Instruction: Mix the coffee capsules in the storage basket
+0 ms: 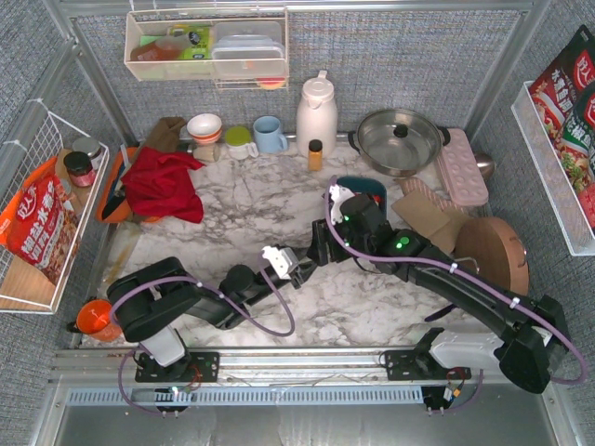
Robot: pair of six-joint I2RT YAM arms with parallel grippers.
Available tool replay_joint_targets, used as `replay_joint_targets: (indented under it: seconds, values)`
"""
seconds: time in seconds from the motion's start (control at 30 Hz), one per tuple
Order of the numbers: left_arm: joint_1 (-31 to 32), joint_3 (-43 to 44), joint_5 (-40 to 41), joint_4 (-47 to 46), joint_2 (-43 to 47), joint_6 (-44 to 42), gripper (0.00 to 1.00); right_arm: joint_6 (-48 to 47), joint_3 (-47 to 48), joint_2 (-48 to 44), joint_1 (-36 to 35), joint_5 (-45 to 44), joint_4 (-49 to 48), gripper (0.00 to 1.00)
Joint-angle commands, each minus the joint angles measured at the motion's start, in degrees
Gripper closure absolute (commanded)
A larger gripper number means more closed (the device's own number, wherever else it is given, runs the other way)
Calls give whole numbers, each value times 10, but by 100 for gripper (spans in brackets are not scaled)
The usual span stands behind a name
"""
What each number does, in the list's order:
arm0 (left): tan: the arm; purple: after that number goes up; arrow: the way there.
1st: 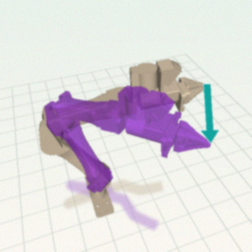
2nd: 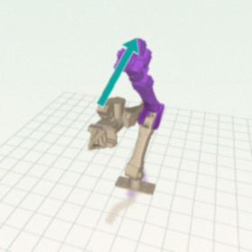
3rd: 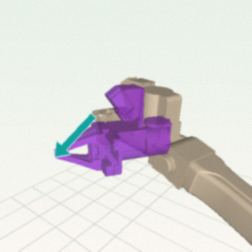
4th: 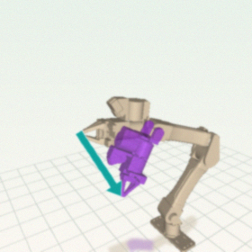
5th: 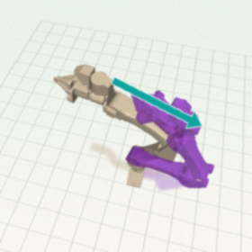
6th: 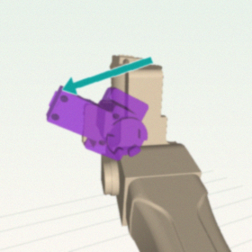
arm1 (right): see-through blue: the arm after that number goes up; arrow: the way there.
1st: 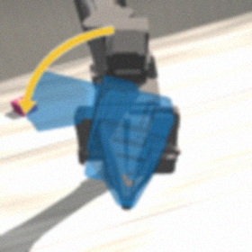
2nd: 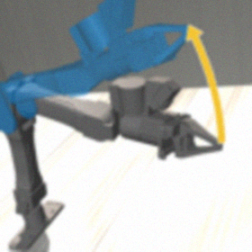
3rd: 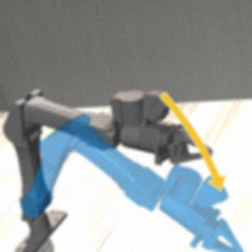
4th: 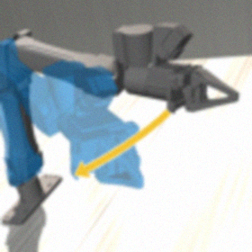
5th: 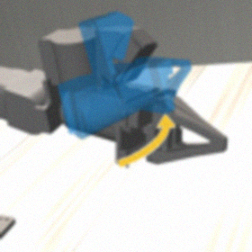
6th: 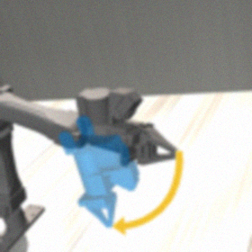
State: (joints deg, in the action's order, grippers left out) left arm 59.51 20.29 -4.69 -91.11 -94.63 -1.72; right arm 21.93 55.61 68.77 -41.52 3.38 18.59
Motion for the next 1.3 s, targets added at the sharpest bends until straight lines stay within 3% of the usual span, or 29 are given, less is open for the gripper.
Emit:
replay_joint_targets:
  seconds: [0.0, 0.13, 0.47, 0.53, 0.6, 0.8, 0.93, 1.1, 1.27]
  values:
    - [4, 6, -5, -37, -2, -3, 100, 13, 1, 0, -1, 15, -15, 37]
    - [4, 4, 1, -37, -3, -3, 94, 16, 0, 0, -1, 15, -13, 42]
    - [7, 0, 14, -38, -3, -6, 57, 25, -1, -5, -1, 5, -9, 55]
    - [7, -1, 14, -38, -2, -6, 41, 27, -3, -10, -1, -4, -10, 57]
    - [8, -2, 13, -38, 0, -9, 4, 28, -5, -13, -1, -11, -11, 59]
    - [9, -10, 19, -38, 4, -11, 1, 20, -6, -23, 6, -47, -9, 62]
    - [10, -22, 47, -38, 15, -9, 1, -28, -2, -26, 16, -135, 3, 62]
    - [10, -45, 117, -38, 37, -11, 1, -107, 6, 2, 46, -280, 21, 61]
    - [10, -71, 198, -36, 63, -11, 1, -123, 11, 45, 101, -307, 23, 61]
